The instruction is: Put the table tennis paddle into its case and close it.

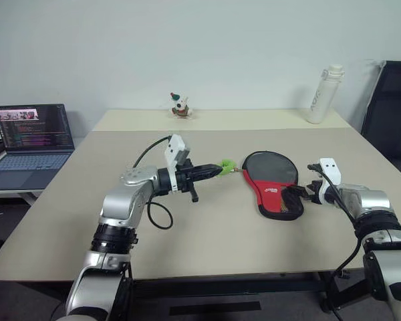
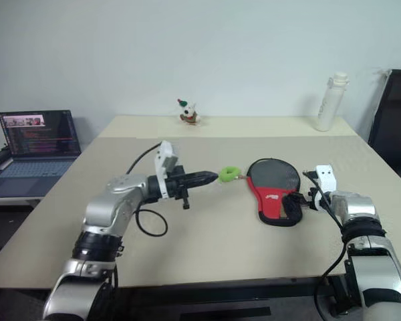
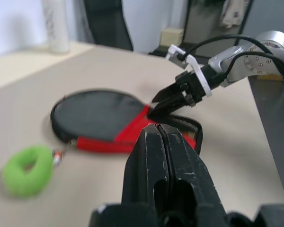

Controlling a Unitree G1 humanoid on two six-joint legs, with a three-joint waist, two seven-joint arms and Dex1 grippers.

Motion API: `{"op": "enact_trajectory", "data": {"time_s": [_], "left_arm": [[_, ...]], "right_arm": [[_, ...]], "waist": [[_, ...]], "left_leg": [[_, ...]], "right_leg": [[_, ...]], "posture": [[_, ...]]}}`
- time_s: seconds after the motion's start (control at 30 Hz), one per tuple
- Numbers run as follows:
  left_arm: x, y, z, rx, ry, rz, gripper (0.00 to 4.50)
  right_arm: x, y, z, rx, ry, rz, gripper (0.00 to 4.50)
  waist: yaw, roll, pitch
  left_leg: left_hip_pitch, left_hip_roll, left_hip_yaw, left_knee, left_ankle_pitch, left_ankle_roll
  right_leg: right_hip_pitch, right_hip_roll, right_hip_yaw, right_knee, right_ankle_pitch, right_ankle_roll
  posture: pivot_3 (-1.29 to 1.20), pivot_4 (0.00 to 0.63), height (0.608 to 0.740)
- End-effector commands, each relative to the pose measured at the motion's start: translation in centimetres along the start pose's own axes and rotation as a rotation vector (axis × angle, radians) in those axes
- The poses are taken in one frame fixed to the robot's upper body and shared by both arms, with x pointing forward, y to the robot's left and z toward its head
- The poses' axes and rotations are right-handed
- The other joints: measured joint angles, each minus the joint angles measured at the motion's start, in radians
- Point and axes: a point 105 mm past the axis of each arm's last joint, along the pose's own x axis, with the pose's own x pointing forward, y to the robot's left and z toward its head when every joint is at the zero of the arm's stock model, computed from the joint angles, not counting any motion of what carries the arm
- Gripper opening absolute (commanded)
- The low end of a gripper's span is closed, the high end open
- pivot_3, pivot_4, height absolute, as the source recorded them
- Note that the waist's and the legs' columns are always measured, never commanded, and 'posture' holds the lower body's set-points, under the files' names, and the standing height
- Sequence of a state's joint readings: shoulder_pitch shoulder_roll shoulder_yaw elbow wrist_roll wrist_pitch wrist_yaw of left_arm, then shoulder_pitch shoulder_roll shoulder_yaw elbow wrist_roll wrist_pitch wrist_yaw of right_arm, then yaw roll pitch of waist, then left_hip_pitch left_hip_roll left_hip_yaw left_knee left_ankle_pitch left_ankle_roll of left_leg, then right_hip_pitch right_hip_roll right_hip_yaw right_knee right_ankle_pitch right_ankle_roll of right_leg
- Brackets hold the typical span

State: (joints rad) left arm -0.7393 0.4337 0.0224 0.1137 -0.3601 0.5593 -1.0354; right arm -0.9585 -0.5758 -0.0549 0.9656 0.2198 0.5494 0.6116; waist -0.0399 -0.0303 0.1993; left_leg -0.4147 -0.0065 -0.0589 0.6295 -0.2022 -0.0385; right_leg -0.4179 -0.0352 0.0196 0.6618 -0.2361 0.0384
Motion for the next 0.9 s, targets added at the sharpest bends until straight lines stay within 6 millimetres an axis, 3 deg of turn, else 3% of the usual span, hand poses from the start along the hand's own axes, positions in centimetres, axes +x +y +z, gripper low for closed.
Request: {"op": "enact_trajectory", "data": {"time_s": [0.03,0.3,0.57,0.77,0.9], "left_arm": [[-1.0,-0.4,1.8,0.049,-0.041,0.021,0.00],[-1.8,0.0,1.6,0.053,-0.015,0.061,0.00],[-2.0,0.1,1.0,0.060,0.014,0.067,0.00],[-2.6,0.0,0.3,0.055,0.044,0.066,0.00],[-2.9,-0.8,-0.2,0.040,0.063,0.022,0.00]], "right_arm": [[0.4,0.5,0.7,-0.024,-0.017,0.027,4.47],[1.9,4.4,-0.7,-0.048,0.043,0.197,4.47],[2.7,5.8,-2.0,-0.011,0.096,0.238,1.84],[3.3,7.3,-1.4,0.046,0.082,0.273,0.02],[3.7,10.4,-0.1,0.044,0.073,0.392,0.02]], "waist": [[-0.001,0.000,0.000],[-0.021,0.000,0.000],[-0.029,-0.001,-0.001],[-0.046,-0.001,-0.001],[-0.052,-0.001,-0.001]], "left_leg": [[0.000,0.000,0.000,0.000,0.000,0.000],[0.011,0.001,0.001,-0.002,0.000,0.000],[0.016,0.002,0.003,-0.002,0.000,0.000],[0.018,0.003,0.006,-0.002,0.000,0.000],[0.020,0.006,0.010,-0.002,0.000,0.000]], "right_leg": [[0.000,0.000,0.000,0.000,0.000,0.000],[0.010,0.001,0.001,-0.001,0.000,0.000],[0.013,0.003,0.004,0.001,-0.002,0.001],[0.013,0.004,0.008,0.001,-0.001,0.000],[0.012,0.007,0.013,0.001,-0.001,0.001]], "posture": [[0.00,0.150,0.740],[0.00,0.150,0.740],[0.00,0.150,0.740],[0.00,0.150,0.740],[0.00,0.150,0.740]]}}
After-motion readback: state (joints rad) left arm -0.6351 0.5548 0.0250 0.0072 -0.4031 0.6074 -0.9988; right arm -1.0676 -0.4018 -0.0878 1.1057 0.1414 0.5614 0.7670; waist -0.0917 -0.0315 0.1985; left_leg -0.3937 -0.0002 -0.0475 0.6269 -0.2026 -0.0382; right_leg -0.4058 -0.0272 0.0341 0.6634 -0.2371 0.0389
